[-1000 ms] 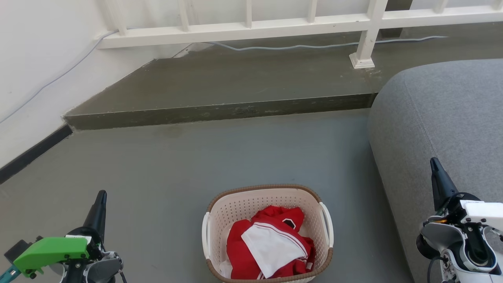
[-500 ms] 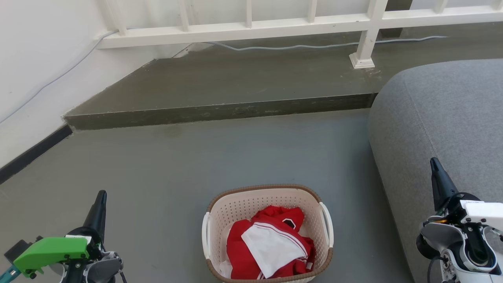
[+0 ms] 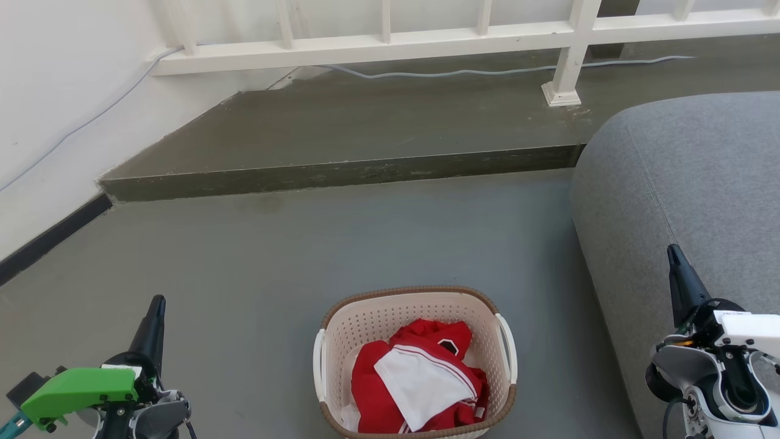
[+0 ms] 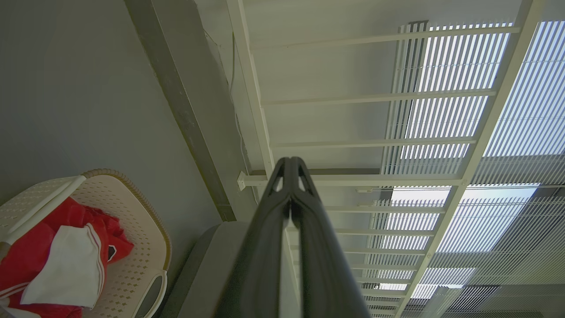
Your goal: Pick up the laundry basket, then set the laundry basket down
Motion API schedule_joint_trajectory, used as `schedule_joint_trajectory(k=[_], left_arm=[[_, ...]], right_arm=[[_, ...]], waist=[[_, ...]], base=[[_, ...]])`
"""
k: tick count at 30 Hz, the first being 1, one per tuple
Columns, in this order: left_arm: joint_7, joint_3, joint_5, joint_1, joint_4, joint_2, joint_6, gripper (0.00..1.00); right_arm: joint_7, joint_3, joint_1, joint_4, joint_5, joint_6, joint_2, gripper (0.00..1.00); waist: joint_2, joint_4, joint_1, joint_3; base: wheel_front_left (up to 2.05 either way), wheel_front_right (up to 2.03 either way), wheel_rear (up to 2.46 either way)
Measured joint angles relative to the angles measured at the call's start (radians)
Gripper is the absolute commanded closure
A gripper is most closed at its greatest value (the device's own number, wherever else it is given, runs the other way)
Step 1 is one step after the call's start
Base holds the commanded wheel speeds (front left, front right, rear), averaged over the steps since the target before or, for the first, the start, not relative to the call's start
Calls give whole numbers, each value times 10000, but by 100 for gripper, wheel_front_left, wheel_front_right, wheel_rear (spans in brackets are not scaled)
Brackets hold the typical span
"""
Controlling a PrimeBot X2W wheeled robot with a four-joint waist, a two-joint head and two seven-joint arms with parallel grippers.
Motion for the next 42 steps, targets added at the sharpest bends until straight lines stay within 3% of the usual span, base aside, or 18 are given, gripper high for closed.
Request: schedule_joint_trajectory(k=[42], left_arm=[[0,2,0,0,0,0,-2,100]], right_arm=[[27,-8,0,0,0,0,4,100]], waist=[[0,0,0,0]], base=[[0,0,0]])
